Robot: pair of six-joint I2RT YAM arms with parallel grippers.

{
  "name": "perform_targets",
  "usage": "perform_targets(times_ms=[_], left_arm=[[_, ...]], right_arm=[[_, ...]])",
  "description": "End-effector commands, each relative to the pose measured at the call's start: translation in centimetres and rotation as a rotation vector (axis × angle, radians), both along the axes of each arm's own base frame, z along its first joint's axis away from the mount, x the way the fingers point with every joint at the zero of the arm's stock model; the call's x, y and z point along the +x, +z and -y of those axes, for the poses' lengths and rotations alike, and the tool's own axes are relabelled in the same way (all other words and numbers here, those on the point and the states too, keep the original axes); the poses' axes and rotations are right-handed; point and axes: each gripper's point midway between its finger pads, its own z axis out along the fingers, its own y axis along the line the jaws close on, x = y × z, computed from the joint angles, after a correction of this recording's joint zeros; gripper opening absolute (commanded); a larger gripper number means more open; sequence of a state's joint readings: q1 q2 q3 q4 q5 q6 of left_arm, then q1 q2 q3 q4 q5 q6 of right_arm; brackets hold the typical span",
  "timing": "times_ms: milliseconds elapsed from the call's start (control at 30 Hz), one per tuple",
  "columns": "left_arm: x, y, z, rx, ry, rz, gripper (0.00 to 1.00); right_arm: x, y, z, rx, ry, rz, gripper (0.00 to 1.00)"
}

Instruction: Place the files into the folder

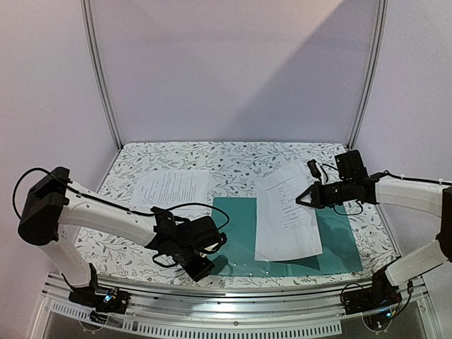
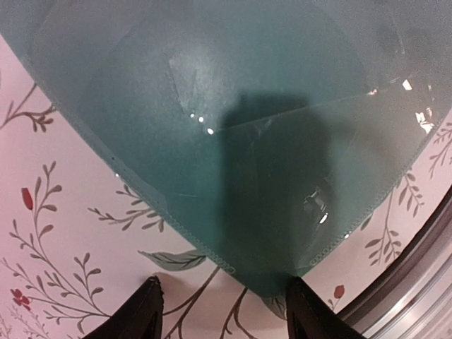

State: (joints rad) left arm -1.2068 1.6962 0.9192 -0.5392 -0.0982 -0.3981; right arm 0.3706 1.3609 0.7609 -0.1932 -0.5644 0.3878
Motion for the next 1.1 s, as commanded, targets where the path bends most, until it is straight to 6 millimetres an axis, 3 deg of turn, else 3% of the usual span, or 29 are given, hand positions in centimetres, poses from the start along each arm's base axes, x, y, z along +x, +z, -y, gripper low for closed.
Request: perform_targets(times_ms=[0,633,1067], left_arm=[[-0.3,-1.3,0.1,0.009,0.009,-0.005,0.58],[-1.2,-2.6,0.0,-0.021,0.03,-0.054,0.55],[-1.5,-2.7,0.3,-0.044,0.03,-0.07,0.55]], right_arm=[[0.3,-0.3,-1.0,0.029,0.02,-0.012,0.0],[0.5,-1.8,-6.5,0.125,0.066,-0.058,0.0],[0.1,-4.0,-7.0,0.107,0.021,-0.145,0.0]])
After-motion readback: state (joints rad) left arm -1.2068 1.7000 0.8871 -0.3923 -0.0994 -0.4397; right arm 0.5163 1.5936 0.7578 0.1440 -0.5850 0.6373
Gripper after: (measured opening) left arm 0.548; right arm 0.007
